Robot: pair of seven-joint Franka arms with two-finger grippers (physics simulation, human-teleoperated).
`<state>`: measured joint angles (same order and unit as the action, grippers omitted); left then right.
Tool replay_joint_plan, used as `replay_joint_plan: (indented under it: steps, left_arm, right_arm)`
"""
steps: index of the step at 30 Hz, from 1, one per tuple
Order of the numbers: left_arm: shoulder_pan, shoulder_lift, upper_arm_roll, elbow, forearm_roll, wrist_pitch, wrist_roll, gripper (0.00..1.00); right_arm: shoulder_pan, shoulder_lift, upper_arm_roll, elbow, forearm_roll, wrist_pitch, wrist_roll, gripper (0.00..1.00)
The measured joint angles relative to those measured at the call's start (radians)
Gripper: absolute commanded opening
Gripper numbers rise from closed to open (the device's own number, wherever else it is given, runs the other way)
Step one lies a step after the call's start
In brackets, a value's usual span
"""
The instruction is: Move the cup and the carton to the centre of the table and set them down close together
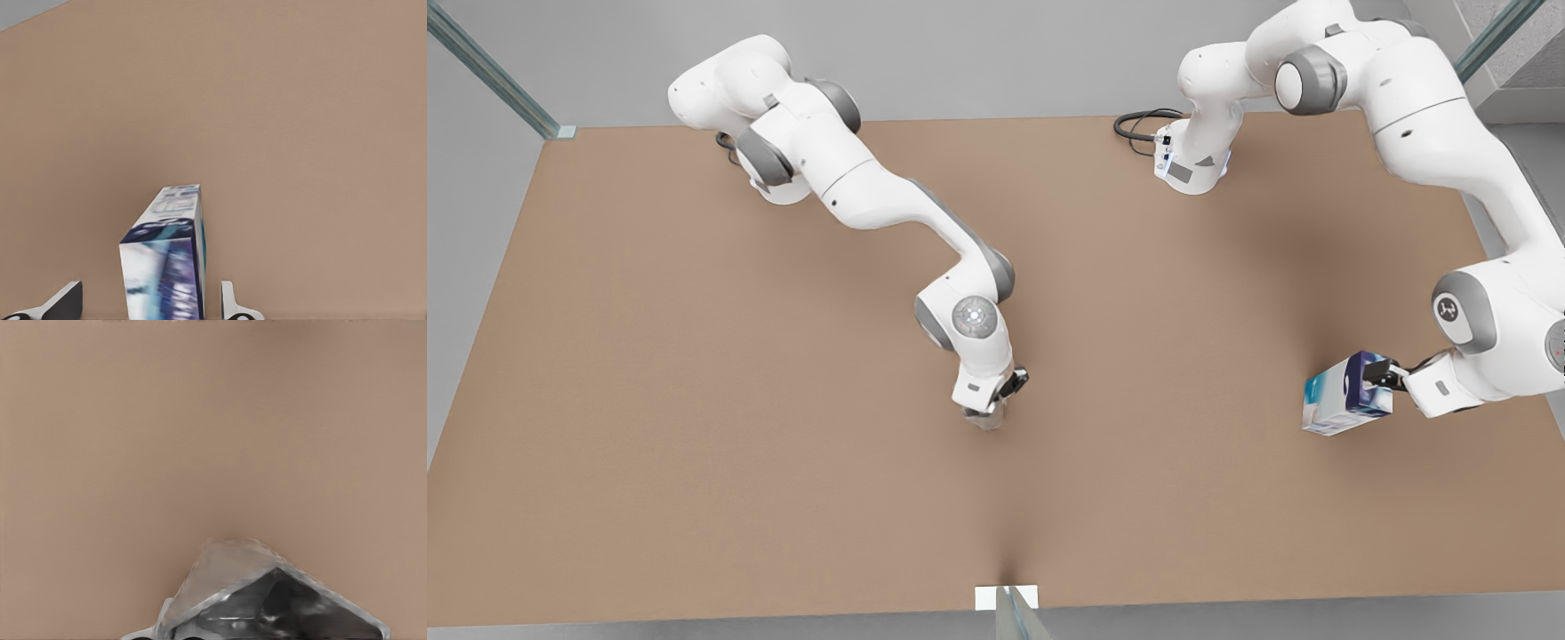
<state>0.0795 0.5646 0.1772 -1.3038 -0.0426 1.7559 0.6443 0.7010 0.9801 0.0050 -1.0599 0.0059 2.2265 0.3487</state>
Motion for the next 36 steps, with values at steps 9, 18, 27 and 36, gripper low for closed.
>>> replay_joint_plan:
  steps: [9, 18, 27, 36]
  left_arm:
    - [0.0, 0.02, 0.001, -0.002, 0.002, 0.011, -0.051, 1.0]
    - [0.002, 0.037, 0.001, -0.025, 0.008, 0.042, -0.086, 1.0]
    - [0.014, 0.043, 0.001, -0.044, 0.027, 0.045, -0.089, 1.0]
    - [0.022, 0.052, -0.016, -0.072, 0.027, 0.015, -0.116, 1.0]
  right_arm:
    - [-0.009, 0.017, -0.007, 0.001, -0.006, 0.048, 0.046, 0.81]
    - [-0.011, -0.011, 0.0, 0.023, 0.107, -0.006, 0.051, 0.82]
    - [-0.265, -0.486, -0.344, -0.133, 0.118, -0.607, -0.497, 1.0]
    - [-0.403, -0.513, -0.323, -0.225, 0.055, -0.518, -0.55, 1.0]
